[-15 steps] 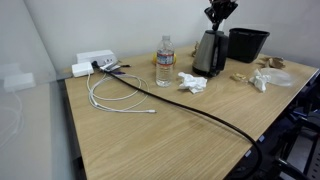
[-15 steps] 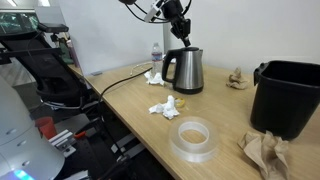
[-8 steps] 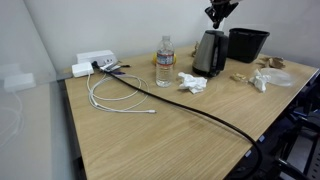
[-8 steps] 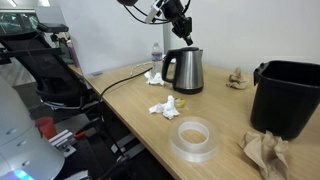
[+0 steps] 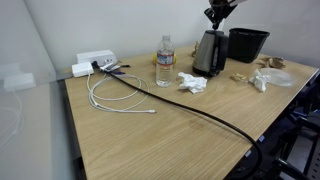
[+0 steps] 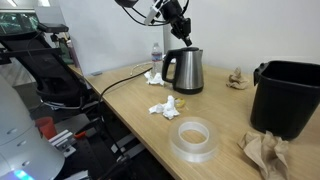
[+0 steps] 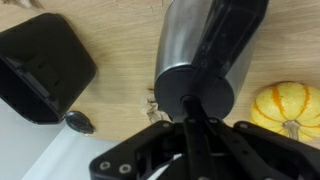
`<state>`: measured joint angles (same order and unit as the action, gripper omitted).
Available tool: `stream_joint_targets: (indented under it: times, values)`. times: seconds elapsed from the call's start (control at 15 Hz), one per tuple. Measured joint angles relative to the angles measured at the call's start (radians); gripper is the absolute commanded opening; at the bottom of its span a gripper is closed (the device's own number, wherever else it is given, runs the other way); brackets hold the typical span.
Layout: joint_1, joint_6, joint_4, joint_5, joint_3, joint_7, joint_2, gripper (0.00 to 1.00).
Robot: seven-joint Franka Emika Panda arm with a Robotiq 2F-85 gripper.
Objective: Open the lid on the electric kettle
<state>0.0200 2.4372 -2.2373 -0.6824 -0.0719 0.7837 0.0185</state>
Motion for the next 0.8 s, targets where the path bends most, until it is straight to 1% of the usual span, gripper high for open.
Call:
stream_joint_targets:
  times: [0.2, 0.8]
  values:
    - [0.000, 0.000, 0.000, -0.026, 0.007, 0.011, -0.001, 0.00]
    - [-0.004, 0.001, -0.001, -0.049, 0.011, 0.015, -0.011, 0.00]
